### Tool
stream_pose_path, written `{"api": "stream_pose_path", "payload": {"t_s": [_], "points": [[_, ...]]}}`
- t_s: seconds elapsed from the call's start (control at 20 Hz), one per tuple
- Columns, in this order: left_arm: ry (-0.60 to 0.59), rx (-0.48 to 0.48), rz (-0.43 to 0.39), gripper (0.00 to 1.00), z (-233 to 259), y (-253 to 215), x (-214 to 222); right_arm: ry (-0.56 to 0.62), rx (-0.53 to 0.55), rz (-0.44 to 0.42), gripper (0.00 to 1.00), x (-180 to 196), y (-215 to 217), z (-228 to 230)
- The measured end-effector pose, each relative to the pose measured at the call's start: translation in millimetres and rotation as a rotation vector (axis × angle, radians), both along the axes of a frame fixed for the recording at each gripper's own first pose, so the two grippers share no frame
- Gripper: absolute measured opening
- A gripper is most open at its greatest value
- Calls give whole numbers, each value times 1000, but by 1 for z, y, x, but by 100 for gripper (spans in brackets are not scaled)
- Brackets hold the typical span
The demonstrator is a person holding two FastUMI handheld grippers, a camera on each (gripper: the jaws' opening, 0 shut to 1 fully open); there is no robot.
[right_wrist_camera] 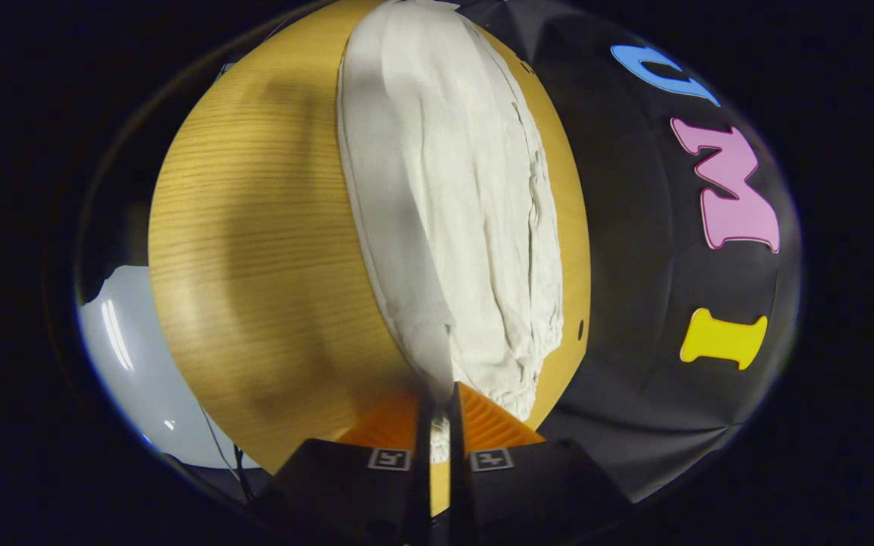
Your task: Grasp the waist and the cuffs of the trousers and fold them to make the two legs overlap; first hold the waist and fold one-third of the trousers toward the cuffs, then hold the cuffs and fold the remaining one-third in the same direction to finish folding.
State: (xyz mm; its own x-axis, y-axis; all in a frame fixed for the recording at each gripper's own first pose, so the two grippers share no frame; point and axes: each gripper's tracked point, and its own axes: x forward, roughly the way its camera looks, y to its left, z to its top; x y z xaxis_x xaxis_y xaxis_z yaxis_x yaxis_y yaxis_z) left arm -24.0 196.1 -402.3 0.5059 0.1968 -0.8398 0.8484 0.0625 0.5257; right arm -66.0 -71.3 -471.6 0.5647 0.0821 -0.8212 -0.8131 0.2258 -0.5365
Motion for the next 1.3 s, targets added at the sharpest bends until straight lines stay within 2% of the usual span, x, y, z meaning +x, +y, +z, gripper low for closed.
{"api": "stream_pose_path", "payload": {"t_s": [0.05, 0.15, 0.35, 0.55, 0.7, 0.9, 1.1, 1.3], "points": [[5, 4, -3, 6, 0, 0, -1, 26, 34, -22, 7, -3, 2, 2], [27, -10, 11, 6, 1, -1, -5, 42, 53, -49, 5, -2, 0, 4], [56, -30, 41, 5, 8, -1, -16, 16, 88, -20, 5, -18, -3, 24], [60, -87, 58, 5, 28, -4, -12, -42, 153, -92, 5, -8, -7, 62], [19, -177, 113, 5, 59, -13, 2, -115, 215, -185, 5, 14, -11, 95], [-55, -278, 260, 6, 86, -21, 32, -208, 266, -263, 5, 58, -12, 126], [-93, -336, 324, 5, 97, -27, 74, -254, 289, -298, 5, 104, -8, 140], [-83, -328, 366, 5, 90, -21, 110, -265, 294, -312, 5, 152, -3, 137]]}}
